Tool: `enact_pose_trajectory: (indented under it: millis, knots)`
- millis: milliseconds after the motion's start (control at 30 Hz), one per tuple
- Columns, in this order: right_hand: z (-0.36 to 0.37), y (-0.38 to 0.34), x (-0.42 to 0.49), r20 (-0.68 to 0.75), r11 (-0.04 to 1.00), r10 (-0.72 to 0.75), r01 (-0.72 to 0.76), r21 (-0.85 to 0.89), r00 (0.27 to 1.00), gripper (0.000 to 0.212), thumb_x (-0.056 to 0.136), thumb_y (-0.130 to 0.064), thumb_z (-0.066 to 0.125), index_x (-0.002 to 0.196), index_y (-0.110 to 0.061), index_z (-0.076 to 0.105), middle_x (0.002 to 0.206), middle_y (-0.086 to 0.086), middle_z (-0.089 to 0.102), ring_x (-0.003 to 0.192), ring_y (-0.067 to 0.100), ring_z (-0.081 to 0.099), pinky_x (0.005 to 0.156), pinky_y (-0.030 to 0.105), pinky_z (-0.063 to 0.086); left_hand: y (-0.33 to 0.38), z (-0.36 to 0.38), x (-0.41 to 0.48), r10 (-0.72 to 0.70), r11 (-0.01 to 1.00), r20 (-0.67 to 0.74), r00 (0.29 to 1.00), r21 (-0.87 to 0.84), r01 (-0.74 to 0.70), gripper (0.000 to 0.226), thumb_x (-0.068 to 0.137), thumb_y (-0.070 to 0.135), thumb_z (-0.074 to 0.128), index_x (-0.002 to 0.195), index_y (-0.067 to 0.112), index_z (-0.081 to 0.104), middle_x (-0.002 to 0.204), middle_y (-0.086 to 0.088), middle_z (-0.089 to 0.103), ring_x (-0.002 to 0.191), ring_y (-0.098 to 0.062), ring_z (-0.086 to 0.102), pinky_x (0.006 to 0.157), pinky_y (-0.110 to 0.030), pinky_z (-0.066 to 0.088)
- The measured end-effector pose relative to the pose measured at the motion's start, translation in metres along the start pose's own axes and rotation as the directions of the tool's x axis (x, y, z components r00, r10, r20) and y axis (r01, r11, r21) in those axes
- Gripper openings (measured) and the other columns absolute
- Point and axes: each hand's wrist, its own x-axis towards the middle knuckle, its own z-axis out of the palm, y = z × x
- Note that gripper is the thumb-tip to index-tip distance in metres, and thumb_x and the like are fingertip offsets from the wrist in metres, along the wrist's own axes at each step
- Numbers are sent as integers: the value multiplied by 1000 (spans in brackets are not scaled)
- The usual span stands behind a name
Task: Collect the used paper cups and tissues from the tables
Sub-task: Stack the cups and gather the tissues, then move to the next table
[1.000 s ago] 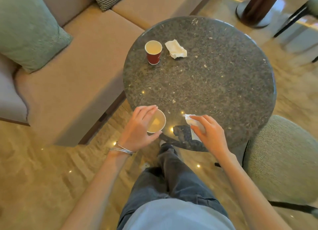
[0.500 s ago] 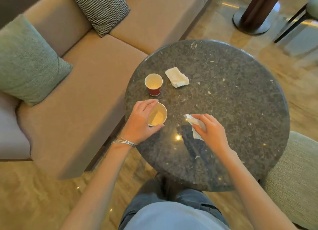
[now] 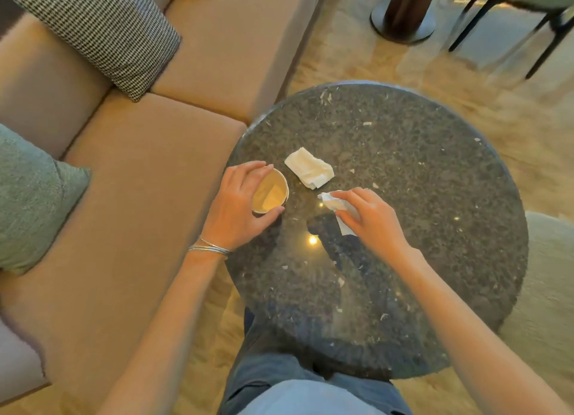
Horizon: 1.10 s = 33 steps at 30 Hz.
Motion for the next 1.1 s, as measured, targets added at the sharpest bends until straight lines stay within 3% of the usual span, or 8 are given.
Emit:
enact_pose_trajectory:
  millis: [333, 467, 767, 867, 967, 1100]
  knots:
    - [21, -17, 47, -97, 978, 192, -199, -70, 977, 25, 86, -20, 62, 111, -16, 63, 95, 3, 65, 88, 22, 58, 66, 33, 51, -45, 4, 36, 154, 981, 184, 971, -144, -128, 66, 68, 32, 79, 123, 5, 55, 123, -11, 54, 112, -29, 49, 101, -29, 34]
    - [33, -16, 62, -95, 972, 215, -222, -75, 972, 24, 86, -19, 62, 109, -16, 63, 96, 2, 64, 87, 21, 58, 65, 27, 45, -56, 19, 37, 152, 981, 275, 949, -160, -110, 66, 68, 31, 79, 123, 5, 55, 124, -12, 54, 113, -29, 48, 98, -29, 36]
    - [71, 14, 113, -88, 974, 216, -220, -44, 972, 23, 84, -18, 64, 107, -18, 65, 100, 1, 66, 88, 21, 58, 65, 28, 46, -76, 56, 34, 121, 988, 365, 923, -136, -76, 71, 70, 34, 76, 129, 5, 49, 129, -9, 52, 119, -25, 46, 101, -38, 41]
    - [90, 31, 126, -22, 971, 235, -236, -36, 972, 27, 83, -17, 65, 110, -16, 64, 107, 4, 64, 94, 24, 57, 73, 29, 46, -78, 64, 32, 93, 985, 355, 930, -172, -33, 72, 70, 34, 77, 131, 7, 48, 131, -7, 51, 119, -23, 46, 103, -34, 39]
    - [107, 44, 131, 114, 960, 280, -276, -50, 953, 39, 81, -23, 68, 118, -14, 60, 120, 9, 57, 108, 29, 51, 88, 41, 45, -77, 70, 32, 61, 974, 347, 936, -227, 20, 73, 70, 32, 77, 131, 8, 47, 132, -6, 49, 119, -20, 46, 103, -29, 37]
    - [120, 45, 121, 133, 959, 284, -277, -66, 950, 45, 78, -25, 71, 120, -15, 60, 126, 12, 54, 114, 33, 47, 89, 46, 43, -79, 72, 31, 47, 970, 344, 938, -239, 39, 73, 70, 33, 77, 132, 9, 46, 133, -4, 48, 117, -19, 46, 103, -26, 35]
